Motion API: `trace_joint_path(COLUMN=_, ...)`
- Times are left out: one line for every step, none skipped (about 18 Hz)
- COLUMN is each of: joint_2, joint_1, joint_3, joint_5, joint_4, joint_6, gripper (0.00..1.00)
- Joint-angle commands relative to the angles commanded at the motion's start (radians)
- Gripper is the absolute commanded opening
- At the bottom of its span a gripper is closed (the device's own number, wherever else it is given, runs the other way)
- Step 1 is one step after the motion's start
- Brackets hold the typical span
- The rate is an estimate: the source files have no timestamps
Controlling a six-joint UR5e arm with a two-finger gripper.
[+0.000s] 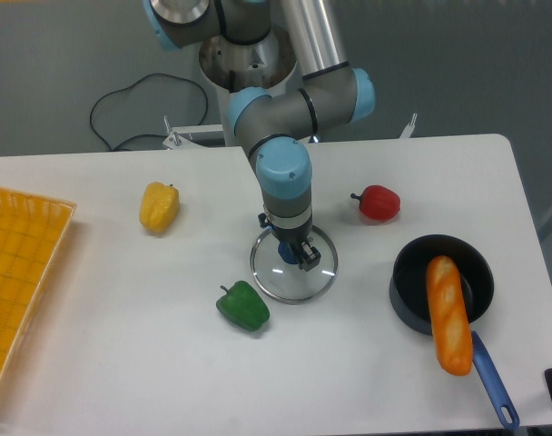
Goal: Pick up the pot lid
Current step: 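Lift the glass lid by its knob up off the table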
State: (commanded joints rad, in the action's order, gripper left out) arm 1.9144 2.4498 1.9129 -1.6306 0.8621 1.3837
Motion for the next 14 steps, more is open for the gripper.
trace_joint_path(joint_2=-0.002, joint_1=0.0, joint_3=-0.006, joint_5=0.0, joint_4=0.002, joint_6=0.003, gripper=0.4)
trace_joint_path(joint_2=-0.002, joint_1=0.0, joint_3=-0.009, joint_5=0.0, joint_4=0.005, joint_6=0.005, gripper=0.4)
trace_joint_path(joint_2=-0.003, joint_1=0.0, joint_3=-0.012, joint_5=0.0, joint_4=0.012, joint_6=0.006, gripper=0.4)
trace_joint_path(joint_2=-0.005, joint_1=0.0, joint_3=-0.015, joint_5=0.0, joint_4=0.02, joint_6=0.008, gripper=0.4)
trace_joint_path(joint_2=-0.006, joint_1=0.0, joint_3=-0.023, joint_5=0.002, joint_4=0.031, joint_6=0.011, gripper=0.4)
trace_joint_path(joint_2=-0.008, joint_1=0.002, joint_3=-0.029, joint_5=0.002, joint_4=0.043, joint_6=0.011, gripper=0.4)
trace_joint_path(joint_2=-0.011, joint_1=0.002, joint_3=-0.035, joint_5=0.002, joint_4=0.055, joint_6=0.014, gripper=0.4)
trace_joint_path(joint_2=-0.012, joint_1=0.003, joint_3=-0.044, joint_5=0.002, joint_4=0.07, joint_6=0.014, gripper=0.4)
trace_joint_path(joint_2=-0.014, joint_1=0.003, joint_3=-0.055, joint_5=0.002, joint_4=0.089, joint_6=0.014, gripper=0.4)
trace_joint_path(joint_2=-0.014, joint_1=0.005, joint_3=-0.07, joint_5=0.003, joint_4=0.109, joint_6=0.014, gripper=0.4)
trace_joint_path(joint_2=-0.014, joint_1=0.005, joint_3=-0.087, joint_5=0.003, joint_4=0.13, joint_6=0.014, gripper=0.4)
trace_joint_path(joint_2=-0.014, joint_1=0.005, joint_3=-0.104, joint_5=0.003, joint_4=0.15, joint_6=0.014, gripper=0.4)
trace_joint_path(joint_2=-0.015, joint_1=0.006, joint_3=-0.116, joint_5=0.003, joint_4=0.17, joint_6=0.014, gripper=0.4)
trace_joint_path(joint_2=-0.017, joint_1=0.008, joint_3=-0.129, joint_5=0.003, joint_4=0.19, joint_6=0.014, gripper=0.4)
